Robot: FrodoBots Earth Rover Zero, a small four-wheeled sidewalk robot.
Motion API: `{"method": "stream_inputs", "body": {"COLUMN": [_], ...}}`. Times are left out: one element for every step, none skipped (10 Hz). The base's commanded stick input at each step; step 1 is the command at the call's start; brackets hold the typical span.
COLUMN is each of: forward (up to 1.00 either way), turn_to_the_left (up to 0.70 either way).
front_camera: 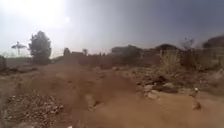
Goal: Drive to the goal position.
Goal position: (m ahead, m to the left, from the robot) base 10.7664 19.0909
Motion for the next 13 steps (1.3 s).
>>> {"method": "stream_inputs", "body": {"forward": [0.45, 0.45, 0.45, 0.45, 0.45, 0.45, 0.45, 0.45, 0.45, 0.45, 0.45, 0.45, 0.45], "turn_to_the_left": [0.23, 0.25, 0.27, 0.27, 0.27, 0.27, 0.27, 0.27, 0.27, 0.27, 0.27, 0.27, 0.27]}}
